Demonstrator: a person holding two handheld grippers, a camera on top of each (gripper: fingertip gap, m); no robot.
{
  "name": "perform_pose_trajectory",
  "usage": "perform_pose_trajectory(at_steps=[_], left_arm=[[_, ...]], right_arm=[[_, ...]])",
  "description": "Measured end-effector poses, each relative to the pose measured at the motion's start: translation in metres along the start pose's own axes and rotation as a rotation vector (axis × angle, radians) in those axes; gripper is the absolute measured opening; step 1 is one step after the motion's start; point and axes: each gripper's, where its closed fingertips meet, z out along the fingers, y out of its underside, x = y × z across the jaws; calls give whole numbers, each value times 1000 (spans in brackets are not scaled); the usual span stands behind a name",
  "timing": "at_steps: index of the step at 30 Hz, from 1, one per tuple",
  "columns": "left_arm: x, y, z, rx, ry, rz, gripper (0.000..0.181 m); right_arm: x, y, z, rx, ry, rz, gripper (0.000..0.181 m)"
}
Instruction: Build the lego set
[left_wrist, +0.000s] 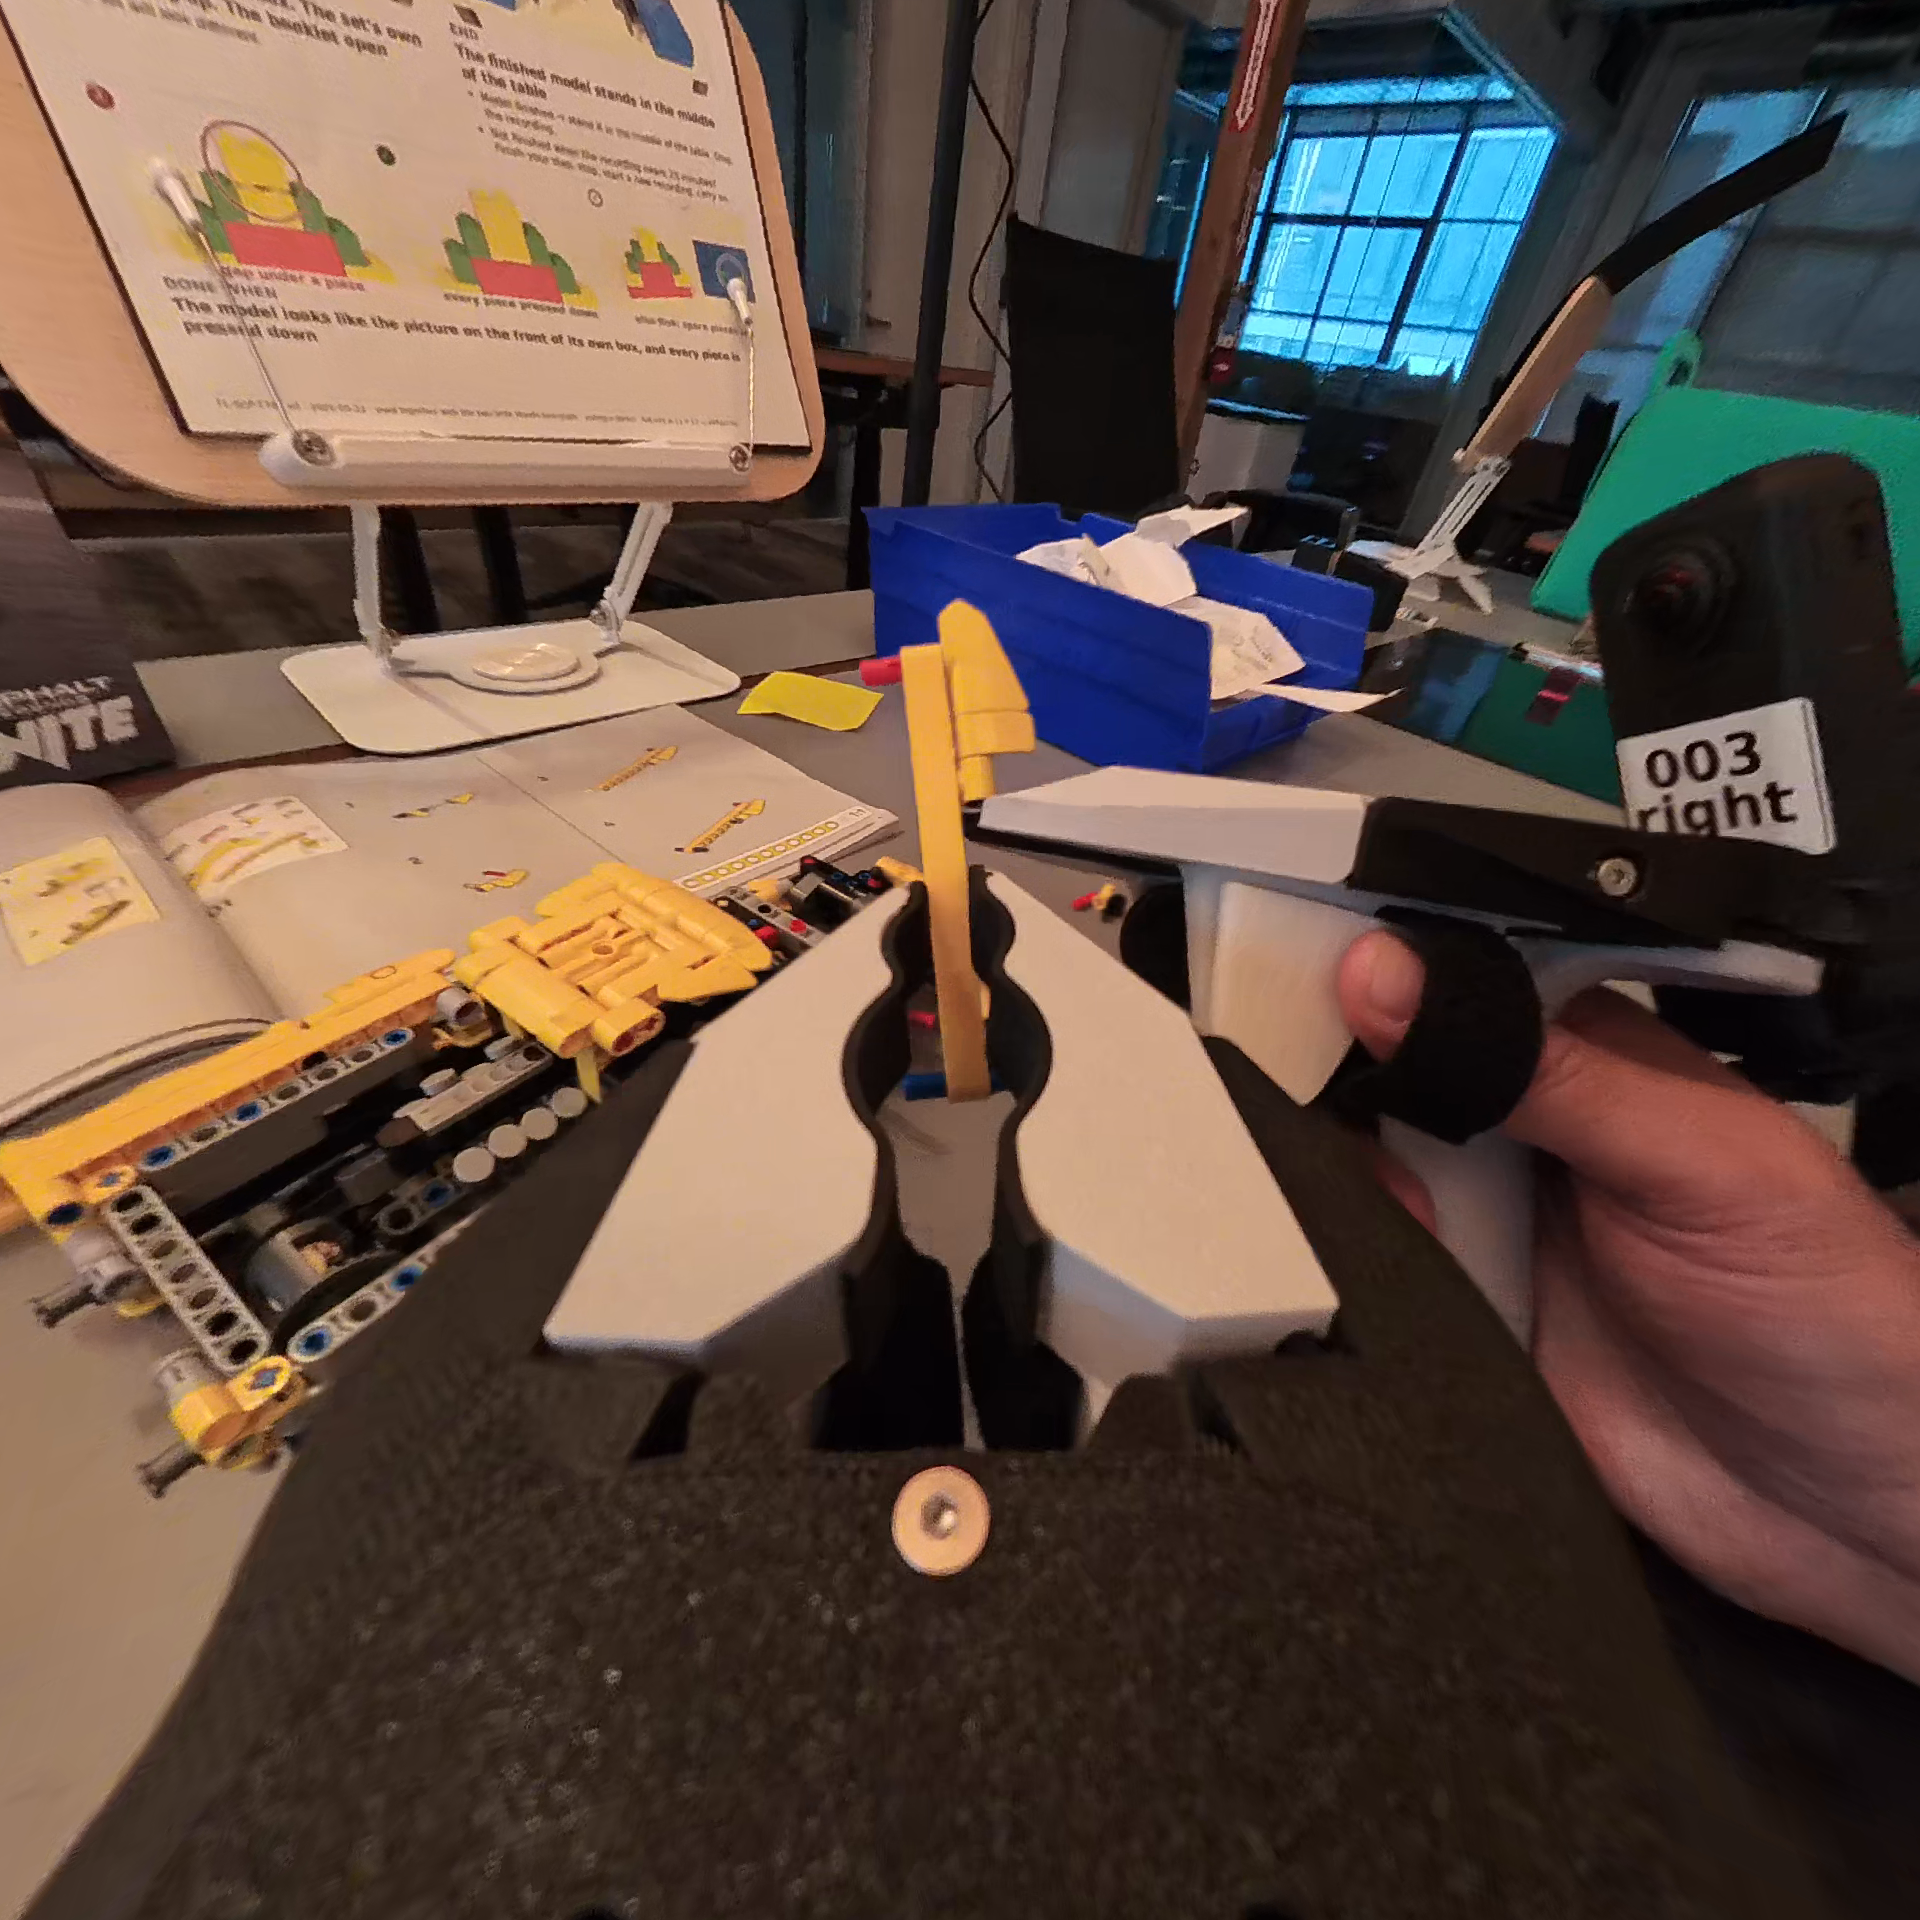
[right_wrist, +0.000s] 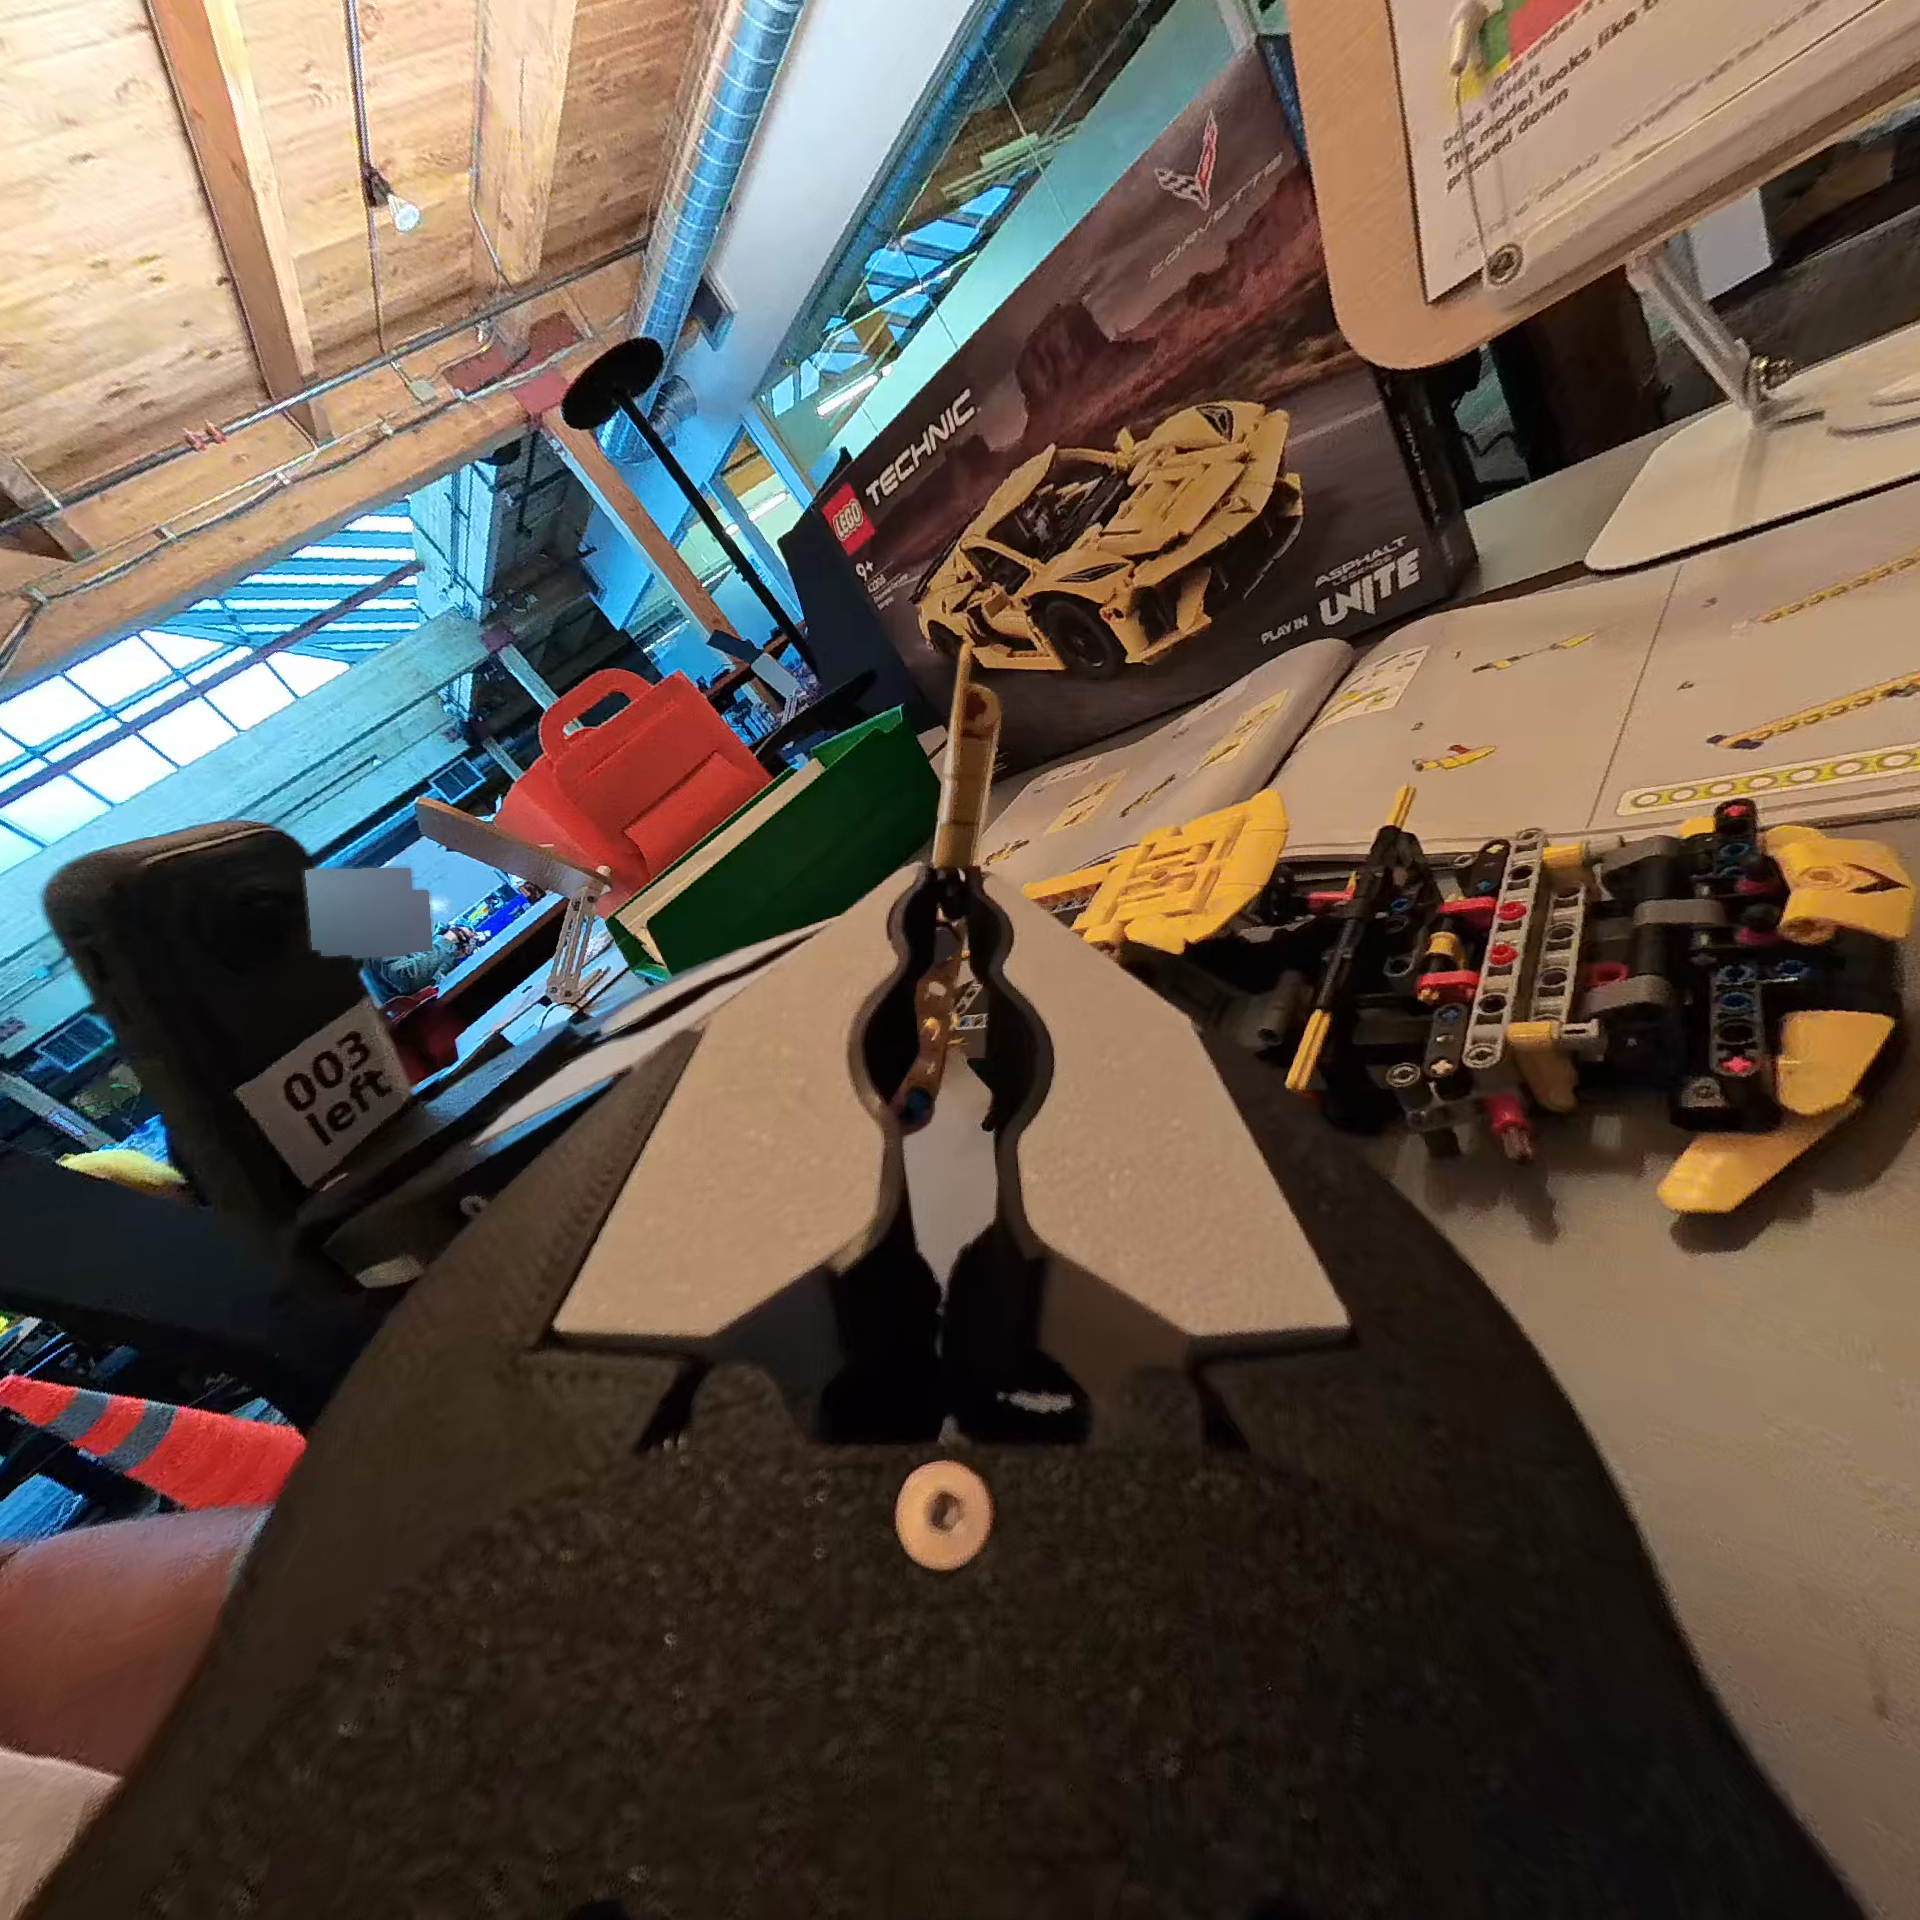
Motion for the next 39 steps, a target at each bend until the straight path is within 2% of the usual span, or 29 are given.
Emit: perform_pose_trajectory(at_steps=[4,7,10,14,16,21,24,27,29,32,34,37,39], left_arm=[[5,-1,-2,0,-22,135,7],[5,-1,-4,-8,-32,215,6],[7,-2,-5,-10,-45,326,6],[9,-8,-6,1,-63,515,6],[9,-4,-4,-26,-74,583,5],[9,9,-1,-92,-69,628,5],[8,13,0,-110,-61,619,5],[-6,14,-4,-128,-63,505,6],[-16,18,-6,-170,-56,502,6],[-11,62,-14,-444,132,582,7],[-7,95,-28,-654,255,645,7],[-2,117,-36,-767,366,674,7],[2,120,-33,-784,397,609,7]], right_arm=[[-3,0,-2,-16,14,-74,4],[-4,5,-2,-88,2,-134,4],[-5,5,-4,-174,-55,-50,4],[-10,-1,-7,-183,-144,113,3],[-6,1,-8,-171,-128,107,3],[3,8,-11,-166,-81,84,3],[4,10,-11,-175,-120,161,3],[11,14,-17,-317,-114,69,4],[14,31,-29,-520,-114,-40,4],[51,64,-66,-874,18,-361,5],[59,76,-89,-1037,25,-502,4],[63,80,-105,-1169,50,-600,5],[58,76,-100,-1125,30,-658,4]])
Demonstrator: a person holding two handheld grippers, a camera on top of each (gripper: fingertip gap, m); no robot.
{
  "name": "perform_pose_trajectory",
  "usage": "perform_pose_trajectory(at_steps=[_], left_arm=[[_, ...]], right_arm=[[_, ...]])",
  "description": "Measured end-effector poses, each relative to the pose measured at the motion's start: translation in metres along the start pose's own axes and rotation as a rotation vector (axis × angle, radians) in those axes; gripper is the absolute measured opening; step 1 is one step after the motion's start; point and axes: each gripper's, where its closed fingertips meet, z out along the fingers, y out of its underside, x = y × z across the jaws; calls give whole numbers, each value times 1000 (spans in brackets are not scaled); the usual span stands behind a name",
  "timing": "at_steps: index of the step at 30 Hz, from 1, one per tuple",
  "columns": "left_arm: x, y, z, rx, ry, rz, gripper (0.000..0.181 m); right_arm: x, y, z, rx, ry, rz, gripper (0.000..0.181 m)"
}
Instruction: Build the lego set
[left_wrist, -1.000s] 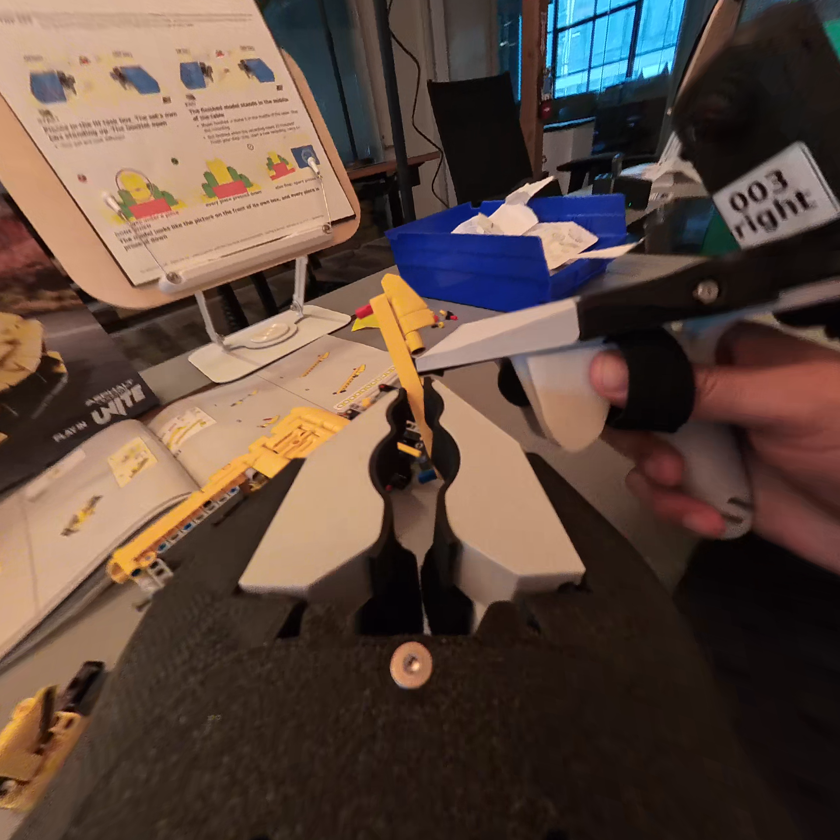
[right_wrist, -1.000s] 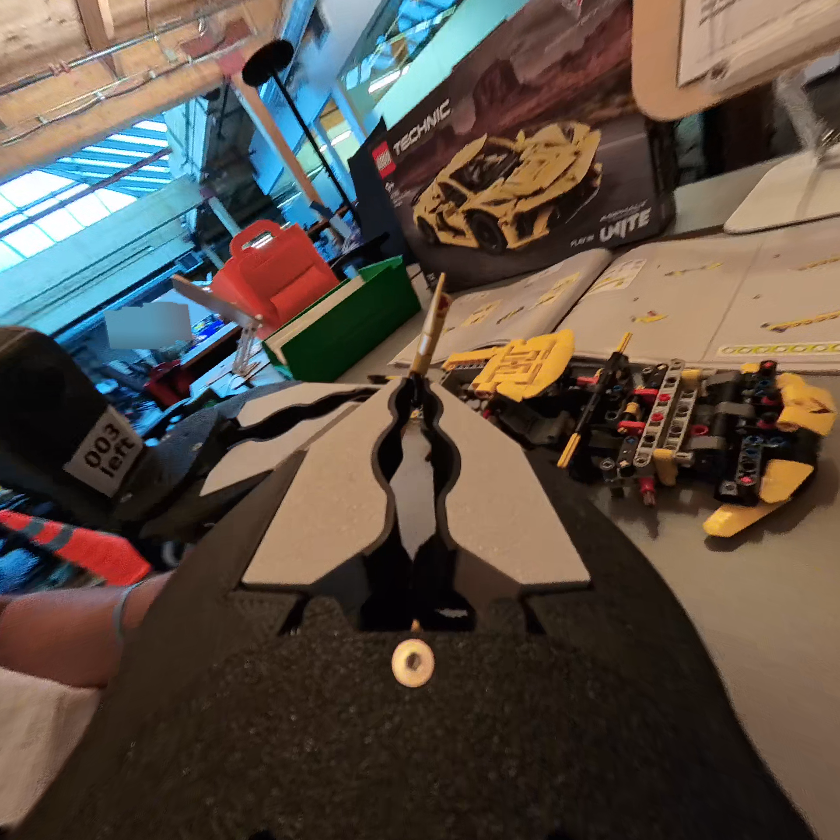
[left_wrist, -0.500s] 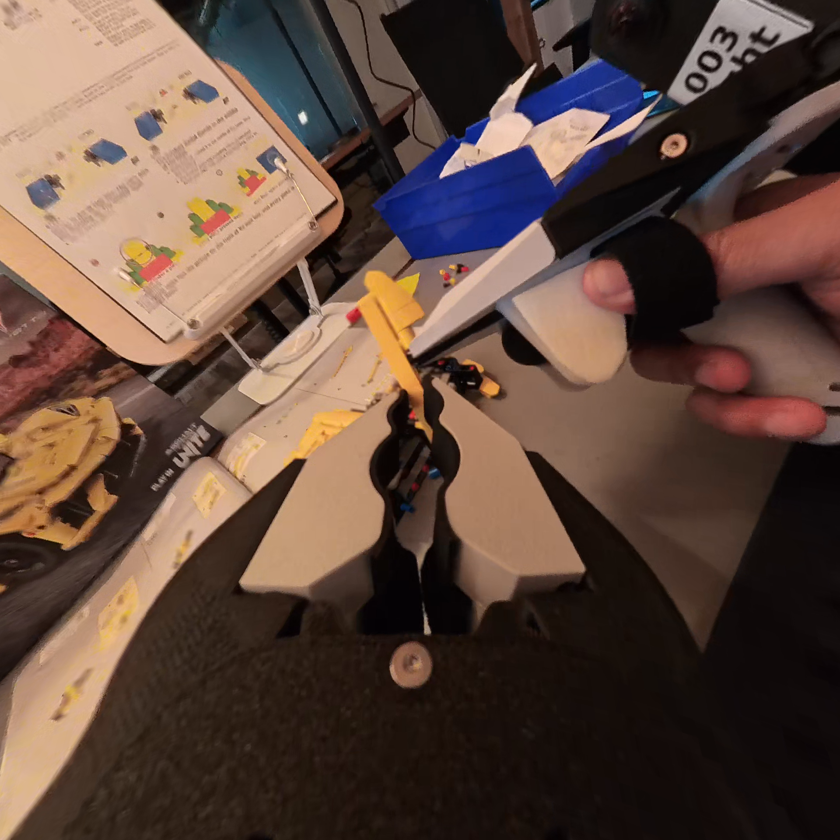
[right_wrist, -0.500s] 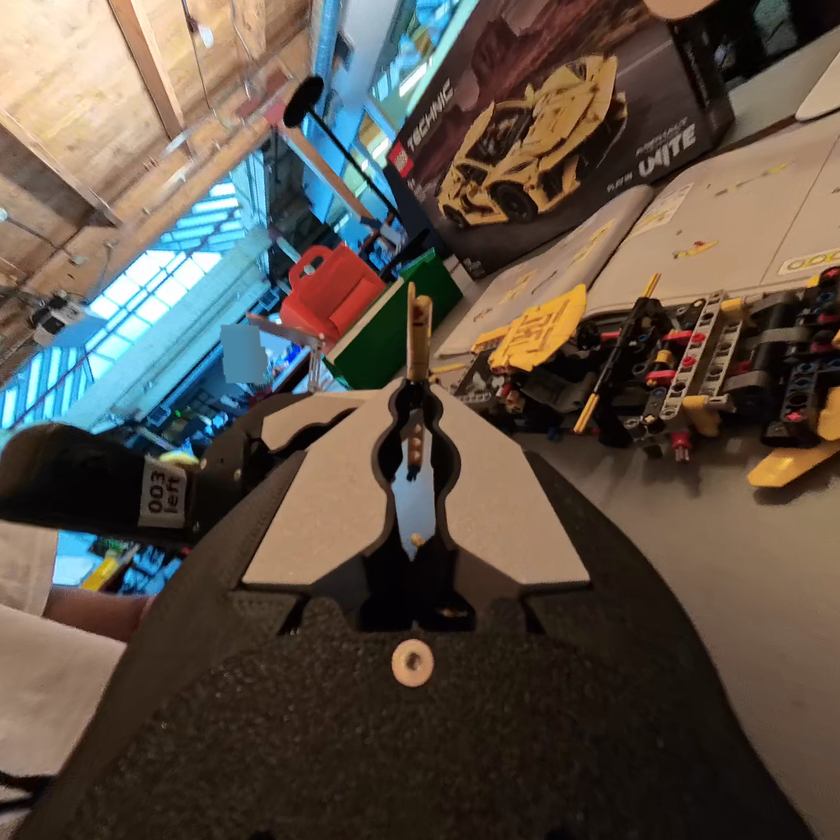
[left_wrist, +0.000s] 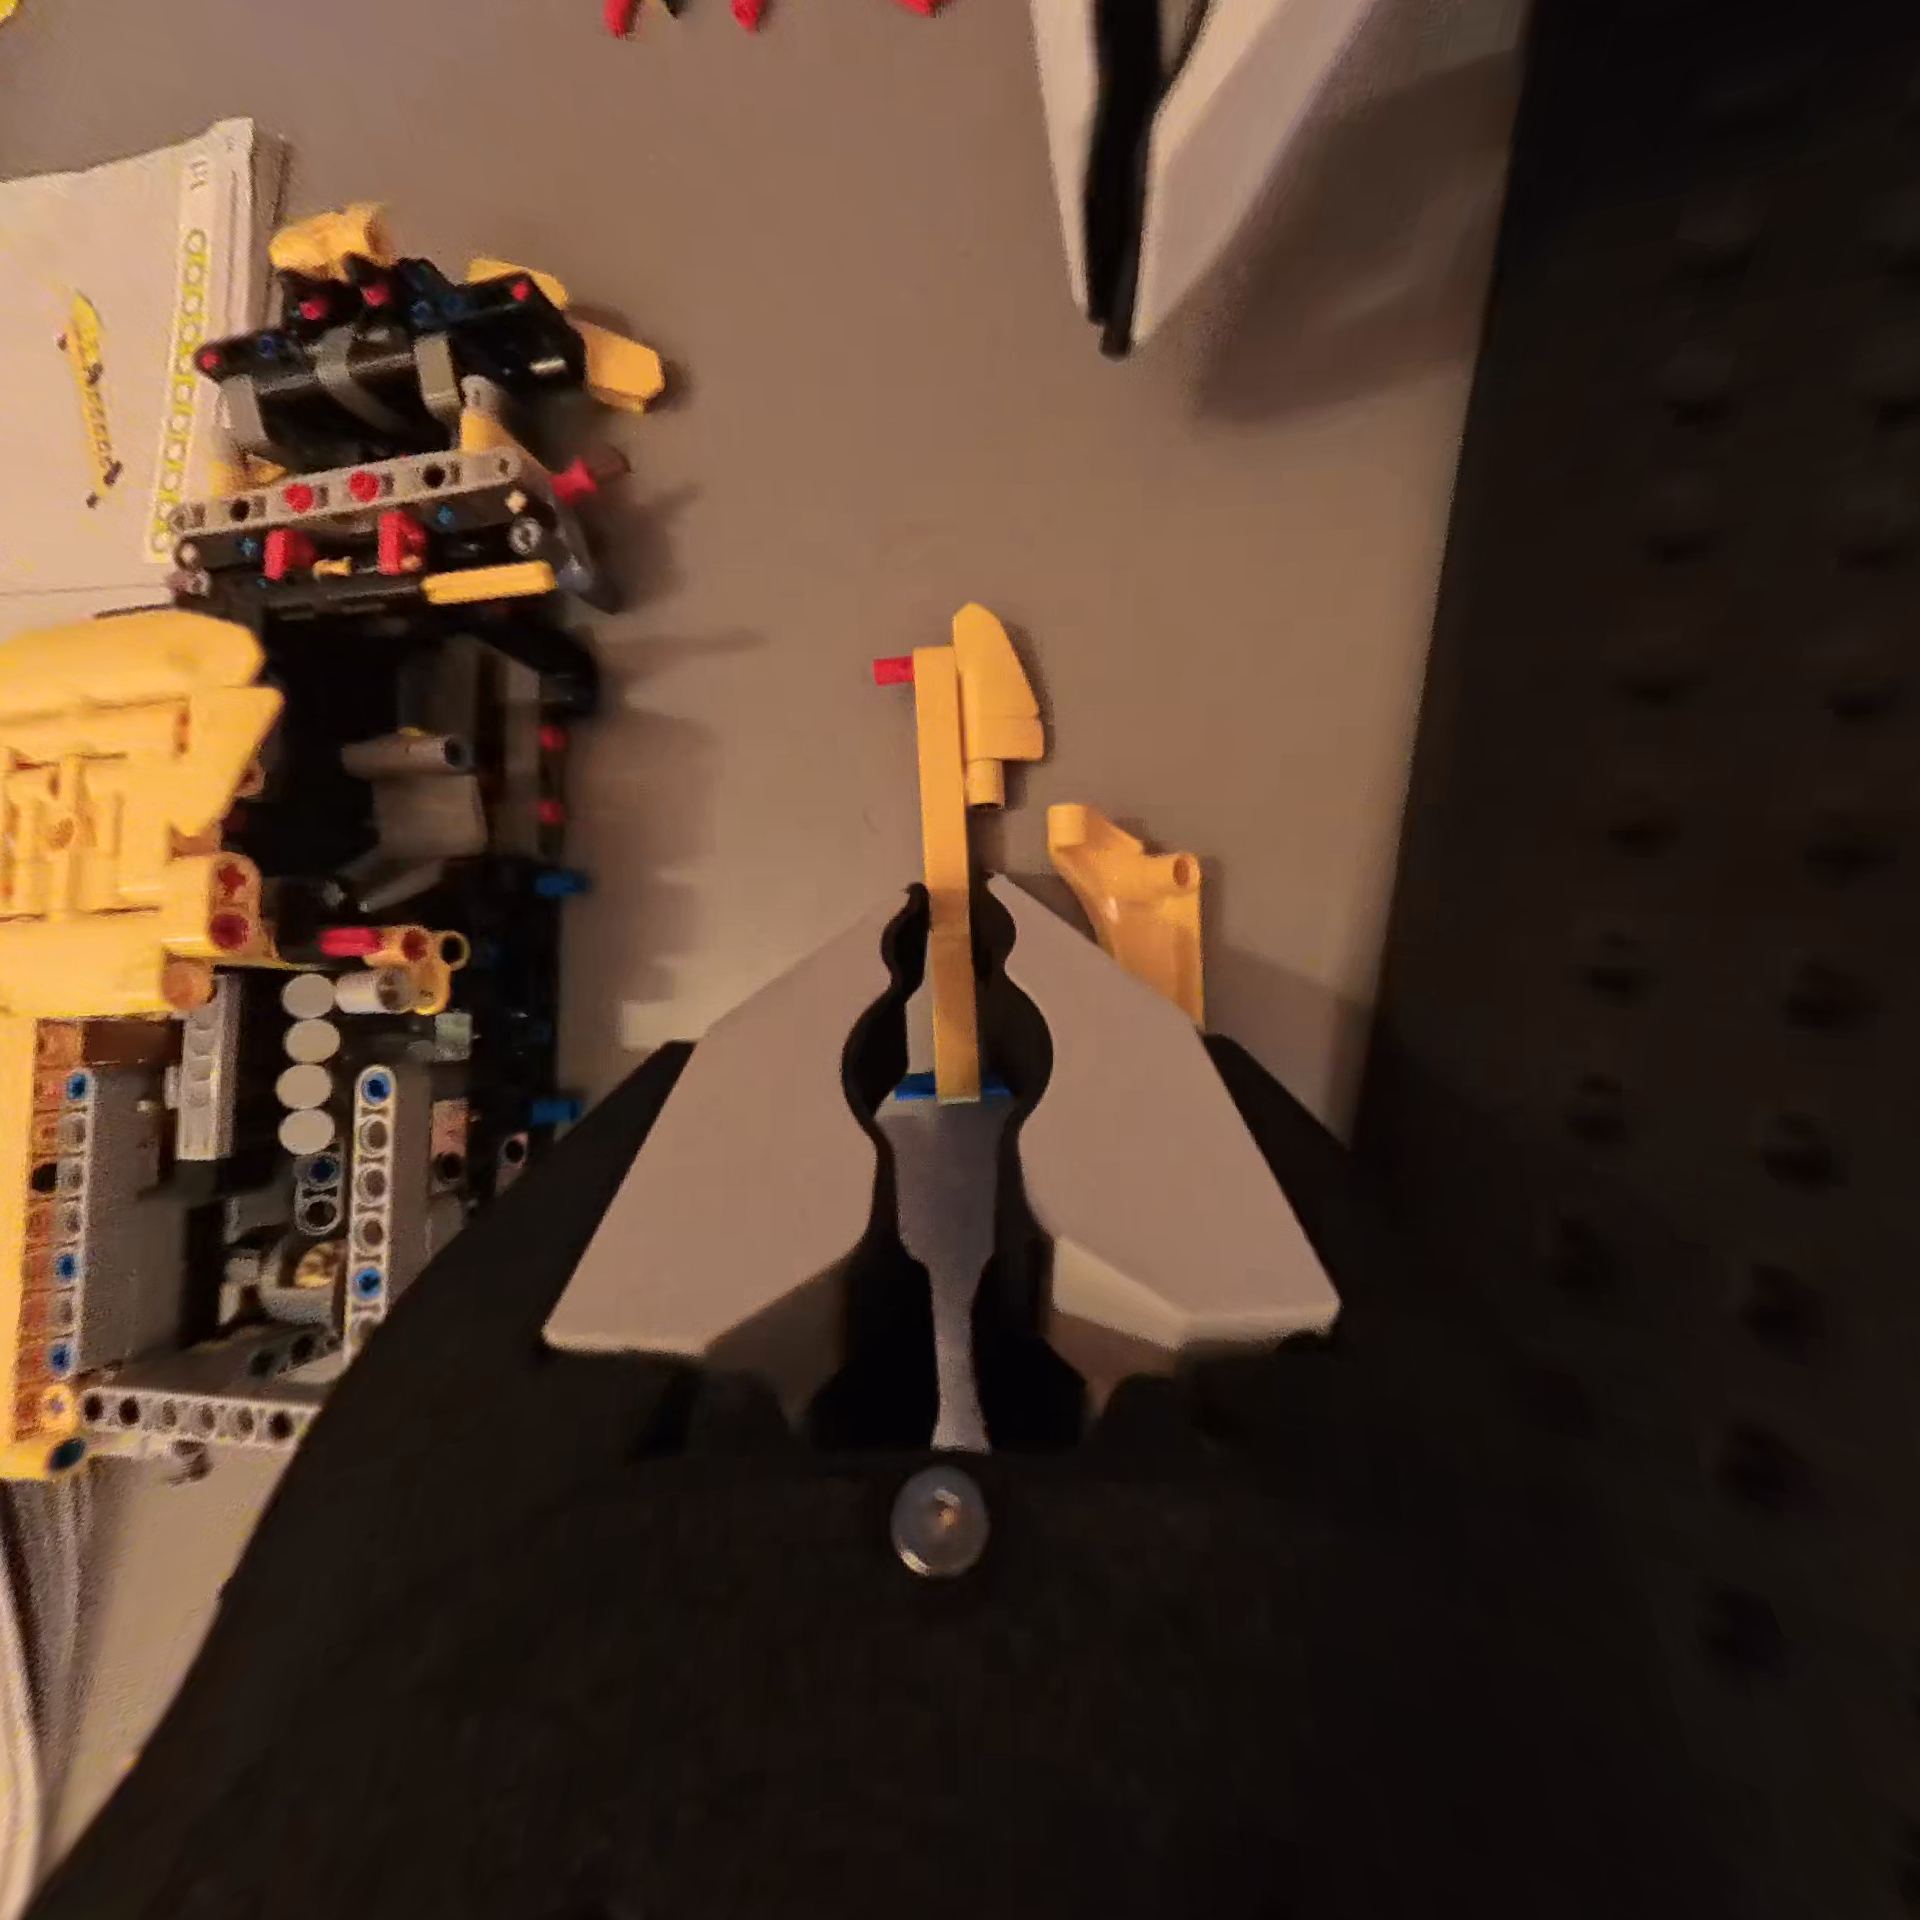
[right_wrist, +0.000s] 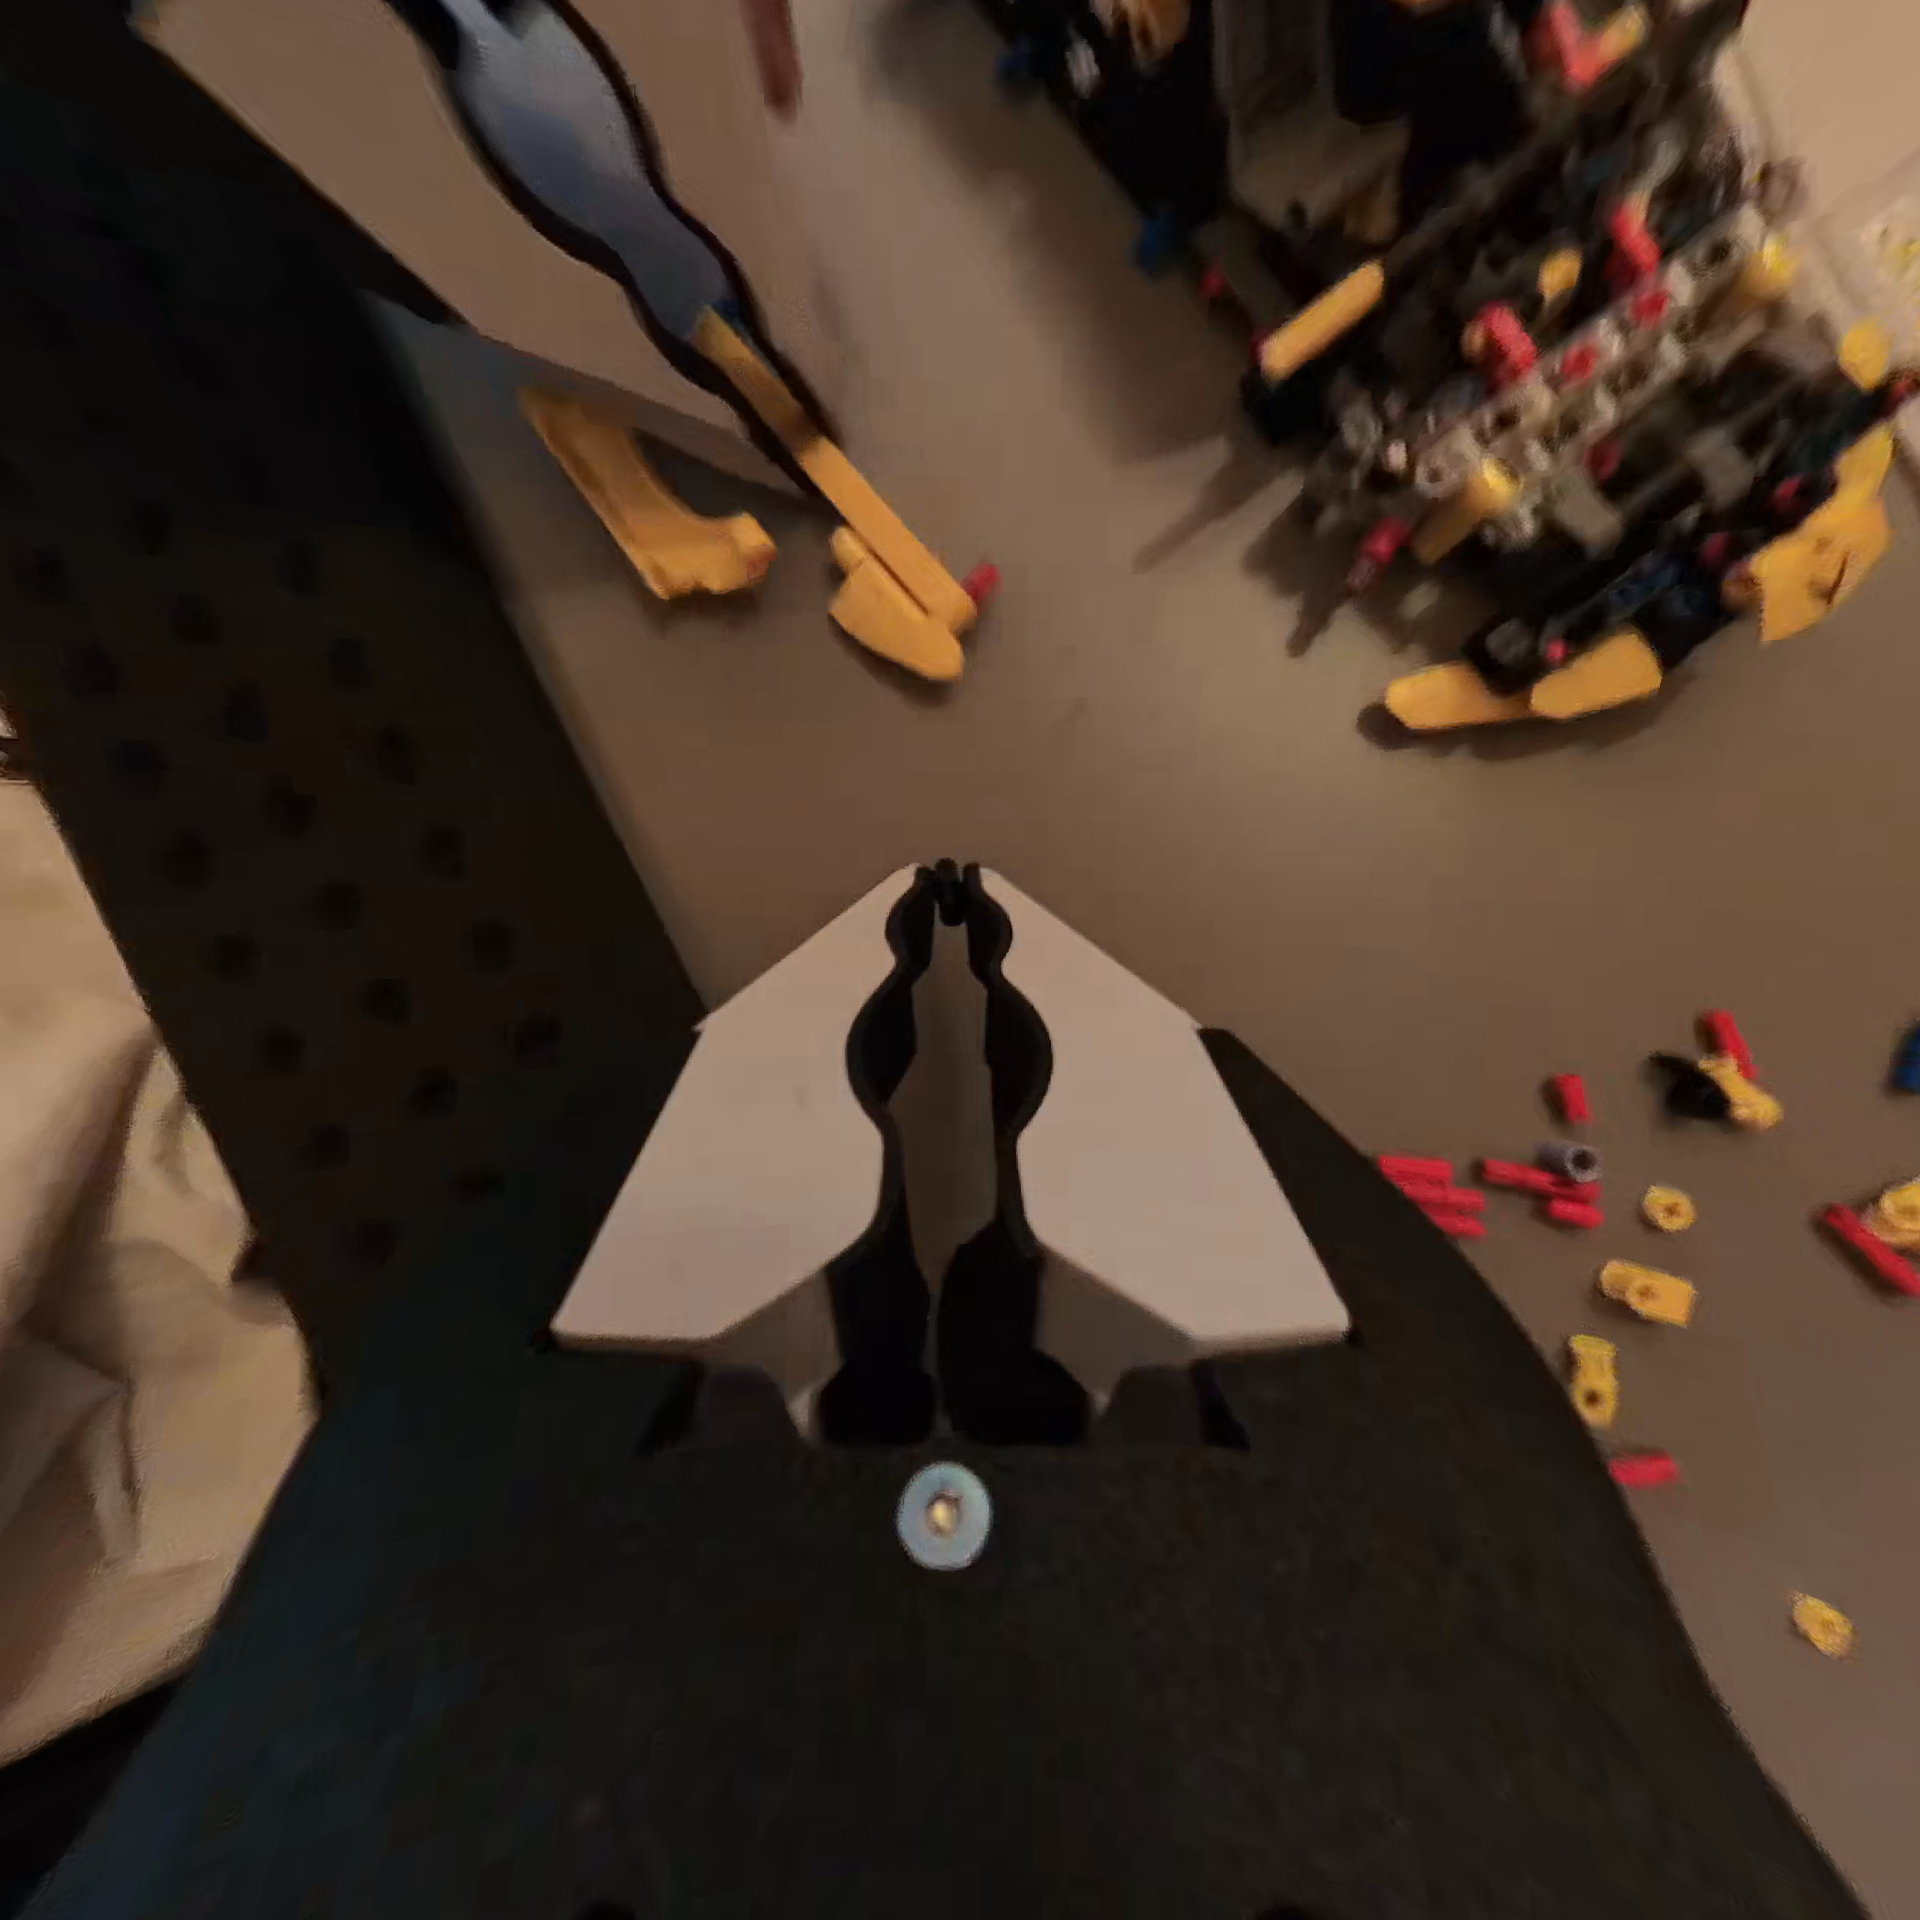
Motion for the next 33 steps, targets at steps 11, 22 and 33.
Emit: perform_pose_trajectory(at_steps=[11,22,33], left_arm=[[7,-72,-39,285,-383,408,24],[-5,-85,-50,318,-581,406,5],[-19,-92,-56,383,-642,136,4]], right_arm=[[-33,-68,-28,471,-421,247,4],[-34,-85,-29,516,-443,258,4],[-22,-98,-37,681,-378,266,4]])
